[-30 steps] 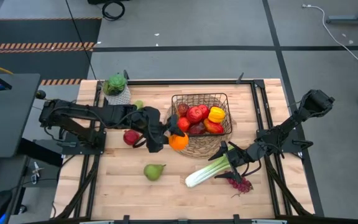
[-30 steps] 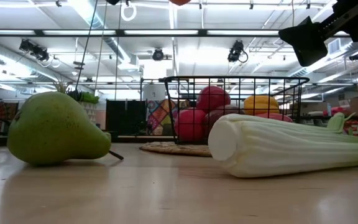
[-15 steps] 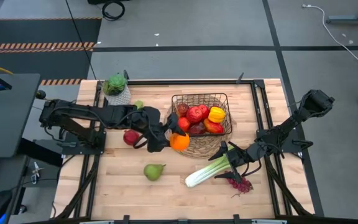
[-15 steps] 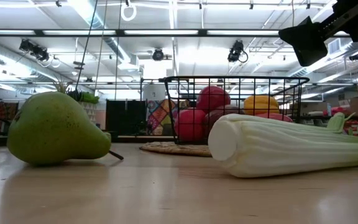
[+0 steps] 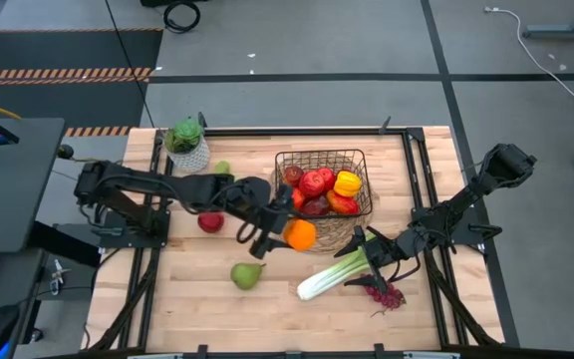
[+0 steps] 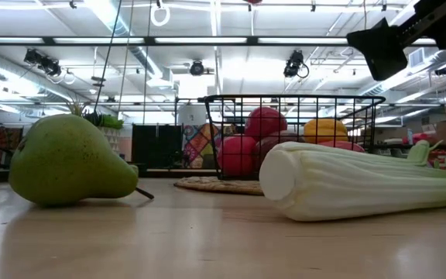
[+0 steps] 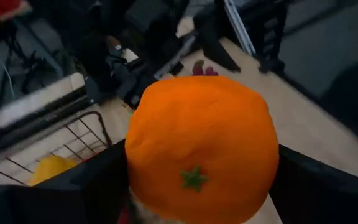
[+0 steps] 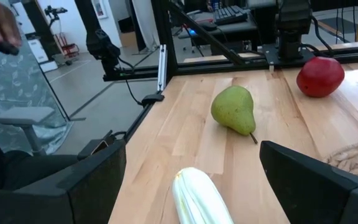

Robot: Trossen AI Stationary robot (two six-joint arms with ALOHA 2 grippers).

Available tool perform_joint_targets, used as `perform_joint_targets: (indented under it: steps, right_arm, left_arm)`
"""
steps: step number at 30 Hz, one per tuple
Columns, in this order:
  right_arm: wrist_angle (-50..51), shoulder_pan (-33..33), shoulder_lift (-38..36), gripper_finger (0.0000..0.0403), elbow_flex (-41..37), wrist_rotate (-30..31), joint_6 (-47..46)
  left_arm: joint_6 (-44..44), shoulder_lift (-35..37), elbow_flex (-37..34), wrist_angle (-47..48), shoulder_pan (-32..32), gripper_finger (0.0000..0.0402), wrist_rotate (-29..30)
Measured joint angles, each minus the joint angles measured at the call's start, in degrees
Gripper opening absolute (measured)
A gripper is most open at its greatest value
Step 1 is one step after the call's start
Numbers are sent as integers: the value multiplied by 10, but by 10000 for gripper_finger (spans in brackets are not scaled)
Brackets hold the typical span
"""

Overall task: Build produce basket
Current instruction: Put the orange into the black wire basket

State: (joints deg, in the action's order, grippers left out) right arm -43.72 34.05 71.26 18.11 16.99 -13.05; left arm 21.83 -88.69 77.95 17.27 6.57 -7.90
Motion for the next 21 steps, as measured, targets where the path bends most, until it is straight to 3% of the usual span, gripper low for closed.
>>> perform_joint_targets:
  steps: [16, 21]
  right_arm:
    - [1, 0, 0, 373, 0, 0, 2]
    - [4, 0, 0, 373, 0, 0, 2]
  left_arm:
    - [-437, -29, -1, -50, -20, 325, -4]
    - [-486, -10, 1, -160, -37, 325, -92]
